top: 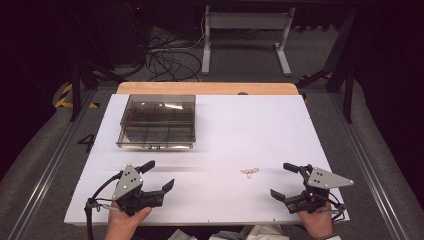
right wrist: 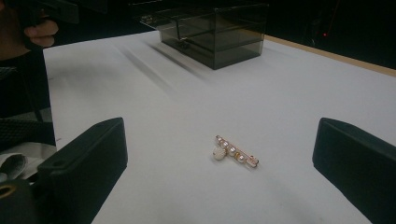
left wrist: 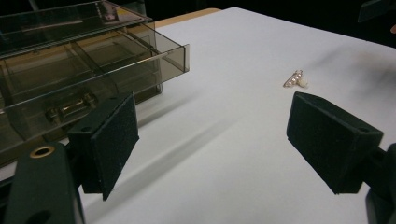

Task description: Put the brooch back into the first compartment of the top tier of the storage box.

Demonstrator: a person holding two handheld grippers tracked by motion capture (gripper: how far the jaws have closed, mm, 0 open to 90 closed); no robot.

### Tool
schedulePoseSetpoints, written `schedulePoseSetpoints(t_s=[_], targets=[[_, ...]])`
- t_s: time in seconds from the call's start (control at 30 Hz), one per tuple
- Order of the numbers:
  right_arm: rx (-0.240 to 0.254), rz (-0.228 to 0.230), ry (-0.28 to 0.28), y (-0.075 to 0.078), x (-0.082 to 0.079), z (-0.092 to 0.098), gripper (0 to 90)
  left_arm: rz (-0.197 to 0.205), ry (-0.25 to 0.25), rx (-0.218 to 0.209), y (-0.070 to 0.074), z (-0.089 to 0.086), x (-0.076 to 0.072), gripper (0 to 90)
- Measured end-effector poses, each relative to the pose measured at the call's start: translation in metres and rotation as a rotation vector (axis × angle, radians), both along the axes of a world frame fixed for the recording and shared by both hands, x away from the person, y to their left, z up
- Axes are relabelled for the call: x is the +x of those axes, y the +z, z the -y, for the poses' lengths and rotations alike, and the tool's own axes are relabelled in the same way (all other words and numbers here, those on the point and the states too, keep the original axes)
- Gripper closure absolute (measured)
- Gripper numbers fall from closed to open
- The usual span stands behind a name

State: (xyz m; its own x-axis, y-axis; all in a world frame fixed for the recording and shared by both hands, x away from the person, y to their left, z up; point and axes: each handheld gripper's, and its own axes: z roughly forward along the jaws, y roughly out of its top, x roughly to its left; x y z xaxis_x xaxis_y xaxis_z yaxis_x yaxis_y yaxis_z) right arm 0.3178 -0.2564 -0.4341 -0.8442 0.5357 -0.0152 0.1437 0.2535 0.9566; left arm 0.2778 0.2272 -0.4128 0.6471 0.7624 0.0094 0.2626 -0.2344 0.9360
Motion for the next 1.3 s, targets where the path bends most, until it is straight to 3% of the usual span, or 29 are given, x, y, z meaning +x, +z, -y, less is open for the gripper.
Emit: schedulePoseSetpoints(t_s=[0.23,1.3], targets=[[0.006,-0.006,-0.004,0.0,0.001,0.001,3.6,-0.007,-0.035,0.023,0.009,0.011,0.008,17.7],[0.014,-0.02,0.01,-0.001,0.003,0.0,3.9,-0.014,-0.12,0.028,0.036,0.052,0.036,18.3]])
